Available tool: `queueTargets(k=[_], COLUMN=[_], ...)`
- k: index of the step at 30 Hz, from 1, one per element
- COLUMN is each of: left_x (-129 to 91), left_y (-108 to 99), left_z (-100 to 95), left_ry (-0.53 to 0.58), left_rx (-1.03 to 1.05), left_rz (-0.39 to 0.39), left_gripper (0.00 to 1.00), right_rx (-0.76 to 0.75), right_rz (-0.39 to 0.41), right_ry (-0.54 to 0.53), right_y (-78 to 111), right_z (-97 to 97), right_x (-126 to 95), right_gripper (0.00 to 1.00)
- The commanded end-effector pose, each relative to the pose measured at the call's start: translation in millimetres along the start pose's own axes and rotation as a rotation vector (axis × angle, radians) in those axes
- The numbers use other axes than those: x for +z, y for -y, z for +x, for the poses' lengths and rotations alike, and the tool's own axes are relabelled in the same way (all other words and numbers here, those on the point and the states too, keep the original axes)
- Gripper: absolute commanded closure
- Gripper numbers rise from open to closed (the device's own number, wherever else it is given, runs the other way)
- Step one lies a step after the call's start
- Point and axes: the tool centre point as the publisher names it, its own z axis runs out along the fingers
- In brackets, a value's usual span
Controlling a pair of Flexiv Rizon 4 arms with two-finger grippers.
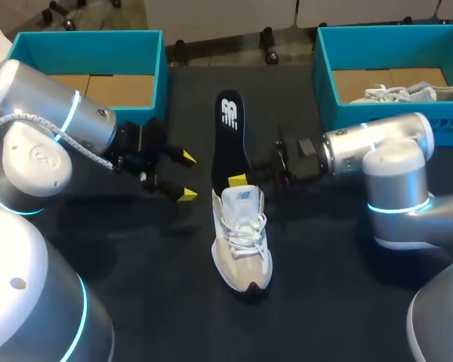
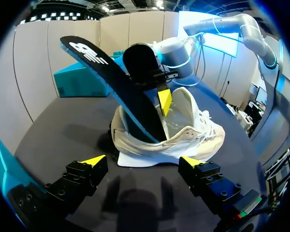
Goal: Take the shoe out of the shoebox, open the shoe tongue, remove and reinsert the insole, then place the shoe into the shoebox
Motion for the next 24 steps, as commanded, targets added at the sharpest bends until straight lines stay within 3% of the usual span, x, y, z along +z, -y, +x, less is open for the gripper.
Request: queueTargets(k=[1, 8, 10, 11, 12, 24], left_x=[0.4, 0.4, 0.4, 0.4, 0.4, 0.4], left_y=[0.1, 0.1, 0.1, 0.1, 0.1, 0.1], left_z=[0.6, 0.6, 0.6, 0.6, 0.6, 0.6], left_ry=[0.002, 0.002, 0.002, 0.002, 0.002, 0.002], left_rx=[0.000, 0.000, 0.000, 0.000, 0.000, 0.000], left_rz=[-0.003, -0.003, -0.003, -0.003, -0.003, -0.003], left_gripper=[0.00, 0.00, 0.00, 0.00, 0.00, 0.00], right_rx=[-0.011, -0.027, -0.025, -0.021, -0.020, 0.070], right_rz=[0.020, 0.066, 0.074, 0.080, 0.081, 0.105], right_ry=[-0.001, -0.005, -0.005, -0.003, -0.003, 0.004], right_y=[-9.3, -20.6, -20.7, -19.7, -18.5, 9.2], right_z=[-3.4, -7.7, -7.6, -7.2, -6.9, 3.7], right_x=[3.2, 4.8, 4.4, 3.7, 3.6, 3.6], right_gripper=[0.63, 0.70, 0.81, 0.96, 1.00, 1.00])
